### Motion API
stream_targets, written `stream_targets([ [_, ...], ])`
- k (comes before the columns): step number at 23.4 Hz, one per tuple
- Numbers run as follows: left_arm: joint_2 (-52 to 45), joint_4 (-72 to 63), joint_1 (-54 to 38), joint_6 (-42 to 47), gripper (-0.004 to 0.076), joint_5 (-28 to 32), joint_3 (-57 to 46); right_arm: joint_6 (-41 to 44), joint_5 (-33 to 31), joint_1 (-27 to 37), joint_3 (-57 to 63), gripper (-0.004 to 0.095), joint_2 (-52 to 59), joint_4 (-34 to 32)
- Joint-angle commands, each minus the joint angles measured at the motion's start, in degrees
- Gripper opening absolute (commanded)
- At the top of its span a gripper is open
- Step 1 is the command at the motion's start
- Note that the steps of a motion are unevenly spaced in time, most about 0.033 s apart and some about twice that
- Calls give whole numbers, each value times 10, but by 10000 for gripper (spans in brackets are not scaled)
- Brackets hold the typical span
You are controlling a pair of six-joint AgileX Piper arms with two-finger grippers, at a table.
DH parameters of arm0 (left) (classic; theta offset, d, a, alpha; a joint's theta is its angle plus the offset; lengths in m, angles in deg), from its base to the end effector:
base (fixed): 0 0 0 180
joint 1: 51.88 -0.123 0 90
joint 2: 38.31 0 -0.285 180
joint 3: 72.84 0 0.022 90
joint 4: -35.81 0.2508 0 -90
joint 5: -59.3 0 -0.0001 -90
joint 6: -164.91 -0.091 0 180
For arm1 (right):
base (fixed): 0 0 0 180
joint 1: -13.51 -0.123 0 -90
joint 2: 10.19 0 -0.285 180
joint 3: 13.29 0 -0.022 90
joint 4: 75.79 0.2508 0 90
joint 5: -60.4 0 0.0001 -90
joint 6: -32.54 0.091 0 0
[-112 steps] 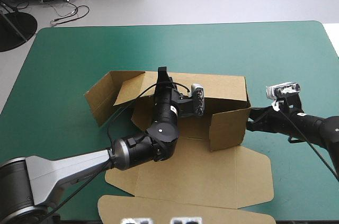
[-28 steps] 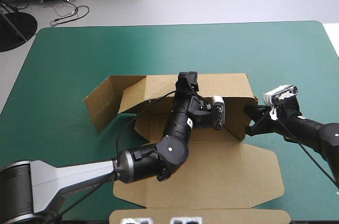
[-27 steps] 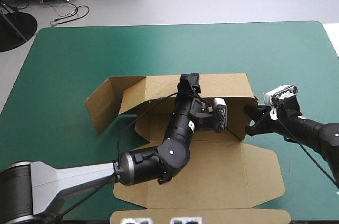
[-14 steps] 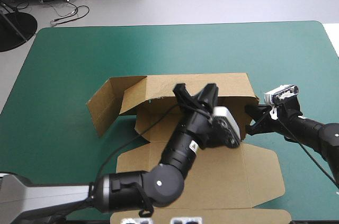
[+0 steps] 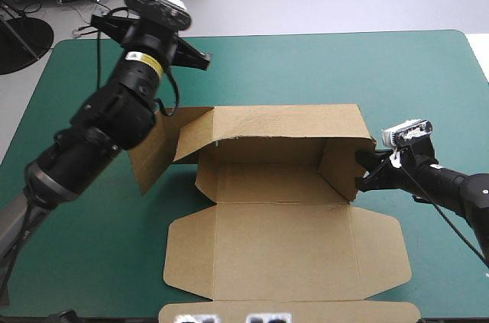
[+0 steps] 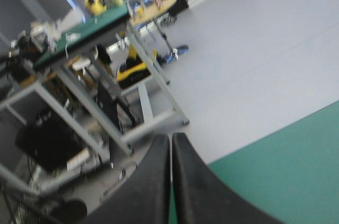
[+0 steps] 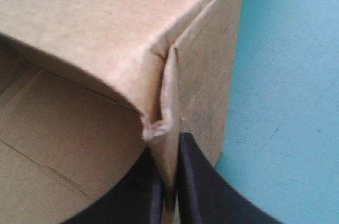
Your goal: Fold the box
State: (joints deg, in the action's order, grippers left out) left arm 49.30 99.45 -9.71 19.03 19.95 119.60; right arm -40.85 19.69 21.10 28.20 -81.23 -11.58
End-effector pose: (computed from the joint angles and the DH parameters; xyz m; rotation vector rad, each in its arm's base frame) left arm 0.2567 -0.1627 0.4864 0.4774 1.5804 0.2494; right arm 0.2065 0.0265 0.2665 -0.4641 2.1502 0.4996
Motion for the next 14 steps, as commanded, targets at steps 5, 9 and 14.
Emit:
stream_targets([
  [5,-21,-410,-214,-241,-2,-31,75,185,-65,-1,-116,0,2,-148],
  [9,-23,-577,-348,-278,-2,-112,66,298,-170,-1,-219,0,-22,-199],
  [14,-26,-659,-469,-315,-3,-232,26,386,-309,-2,-342,0,-127,-232],
])
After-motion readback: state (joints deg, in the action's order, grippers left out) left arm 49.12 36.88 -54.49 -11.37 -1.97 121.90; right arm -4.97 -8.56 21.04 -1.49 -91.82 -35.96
